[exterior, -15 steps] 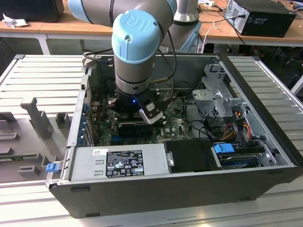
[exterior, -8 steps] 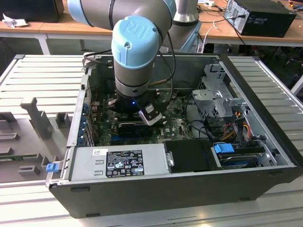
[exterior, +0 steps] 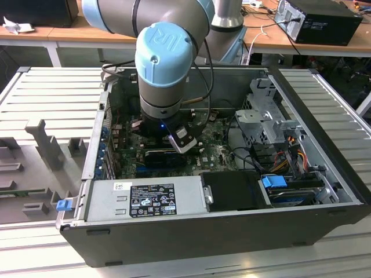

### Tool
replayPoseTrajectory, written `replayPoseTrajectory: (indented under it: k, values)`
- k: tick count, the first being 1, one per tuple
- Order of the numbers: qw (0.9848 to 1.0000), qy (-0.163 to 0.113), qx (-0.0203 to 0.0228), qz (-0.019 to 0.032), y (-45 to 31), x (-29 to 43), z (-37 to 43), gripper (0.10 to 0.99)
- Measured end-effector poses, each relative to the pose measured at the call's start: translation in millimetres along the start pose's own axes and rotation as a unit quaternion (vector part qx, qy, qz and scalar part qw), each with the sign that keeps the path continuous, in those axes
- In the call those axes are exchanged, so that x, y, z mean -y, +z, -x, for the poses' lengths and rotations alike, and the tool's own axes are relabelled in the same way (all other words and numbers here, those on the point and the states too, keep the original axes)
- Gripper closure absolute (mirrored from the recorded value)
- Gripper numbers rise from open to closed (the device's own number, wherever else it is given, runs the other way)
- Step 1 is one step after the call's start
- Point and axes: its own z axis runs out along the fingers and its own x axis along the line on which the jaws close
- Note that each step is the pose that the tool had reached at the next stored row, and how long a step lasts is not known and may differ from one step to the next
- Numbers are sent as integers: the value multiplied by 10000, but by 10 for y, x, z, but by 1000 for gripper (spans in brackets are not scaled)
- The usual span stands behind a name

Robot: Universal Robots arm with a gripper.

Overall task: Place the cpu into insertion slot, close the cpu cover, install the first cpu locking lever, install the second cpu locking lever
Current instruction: 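Install the second cpu locking lever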

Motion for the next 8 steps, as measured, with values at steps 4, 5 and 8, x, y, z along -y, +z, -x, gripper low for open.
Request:
replayPoseTrajectory:
  k: [4,5,8]
  values:
    - [10000,0,-1,0,-79,-49,-31,980]
    - [10000,-1,0,0,-112,-61,-30,980]
    - [10000,0,0,1,-241,-112,-30,980]
